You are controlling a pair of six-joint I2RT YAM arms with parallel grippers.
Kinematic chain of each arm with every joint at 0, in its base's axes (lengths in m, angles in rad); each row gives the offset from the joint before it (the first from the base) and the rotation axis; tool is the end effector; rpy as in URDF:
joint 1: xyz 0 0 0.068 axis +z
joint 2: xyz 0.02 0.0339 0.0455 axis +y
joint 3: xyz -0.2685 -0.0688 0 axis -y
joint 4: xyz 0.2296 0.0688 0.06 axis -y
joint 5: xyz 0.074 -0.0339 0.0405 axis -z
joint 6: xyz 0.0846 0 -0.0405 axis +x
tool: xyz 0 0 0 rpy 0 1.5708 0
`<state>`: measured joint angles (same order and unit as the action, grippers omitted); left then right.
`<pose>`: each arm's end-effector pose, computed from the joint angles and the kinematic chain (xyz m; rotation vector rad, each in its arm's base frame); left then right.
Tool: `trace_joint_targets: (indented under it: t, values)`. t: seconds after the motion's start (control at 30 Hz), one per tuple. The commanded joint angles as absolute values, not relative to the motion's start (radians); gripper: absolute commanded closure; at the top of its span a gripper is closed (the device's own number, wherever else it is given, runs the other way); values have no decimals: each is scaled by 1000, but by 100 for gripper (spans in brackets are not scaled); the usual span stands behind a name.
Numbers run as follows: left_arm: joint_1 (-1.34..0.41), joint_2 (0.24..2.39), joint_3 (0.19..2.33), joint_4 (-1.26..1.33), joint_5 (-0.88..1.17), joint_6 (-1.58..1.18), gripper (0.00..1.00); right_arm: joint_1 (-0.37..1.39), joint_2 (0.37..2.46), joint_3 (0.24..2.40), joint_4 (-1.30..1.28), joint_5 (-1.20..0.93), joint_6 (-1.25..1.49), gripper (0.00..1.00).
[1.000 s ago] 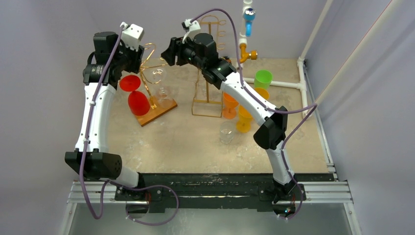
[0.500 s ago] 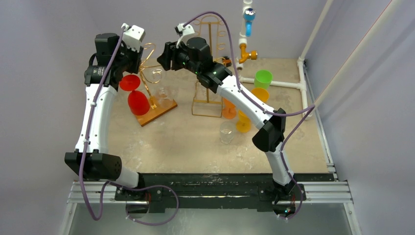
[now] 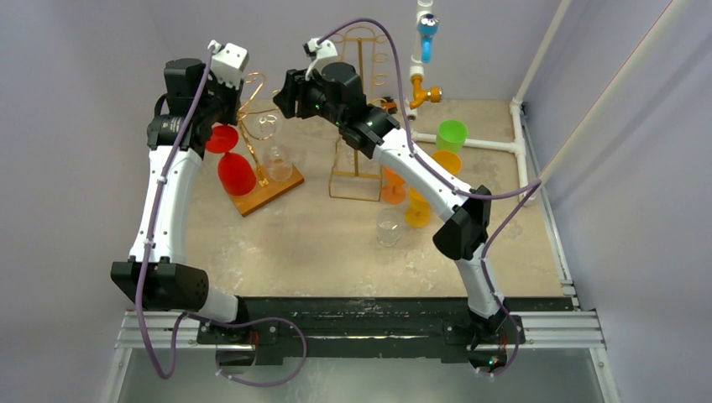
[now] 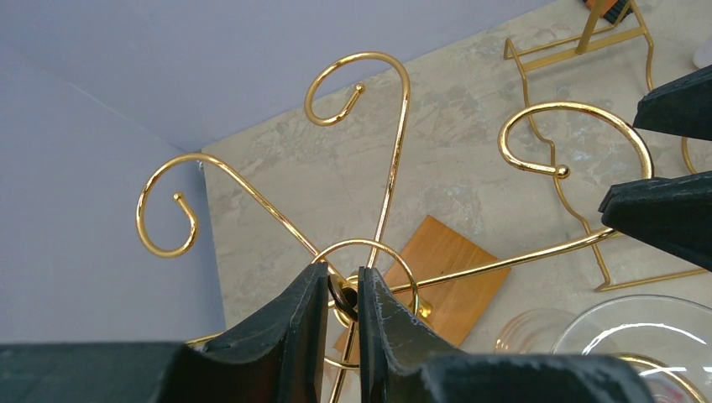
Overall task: Place the wine glass upside down on the wine glass rack
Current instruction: Adjust the wine rack at the center of the board.
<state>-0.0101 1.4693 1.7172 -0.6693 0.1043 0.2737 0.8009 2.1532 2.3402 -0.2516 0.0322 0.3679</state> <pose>0.3449 -0.0123 0.4304 0.3479 1.9597 0.0664 0.3781 0.3861 0.4291 -0.3416 1.6731 0.8601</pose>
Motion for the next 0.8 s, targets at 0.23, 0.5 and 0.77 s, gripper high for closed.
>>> trace_joint_targets:
  t: [0.23, 0.5, 0.77]
  values:
    - [0, 1422, 1680, -714, 8, 295, 89, 794, 2136, 2374, -260, 29, 404, 44]
    - [0, 1396, 1653, -704, -18, 319, 90, 795, 2099, 2315, -245, 37, 416, 47]
    - [0, 1388, 1642, -698, -28, 331, 90, 819, 2024, 2180, -191, 15, 435, 52]
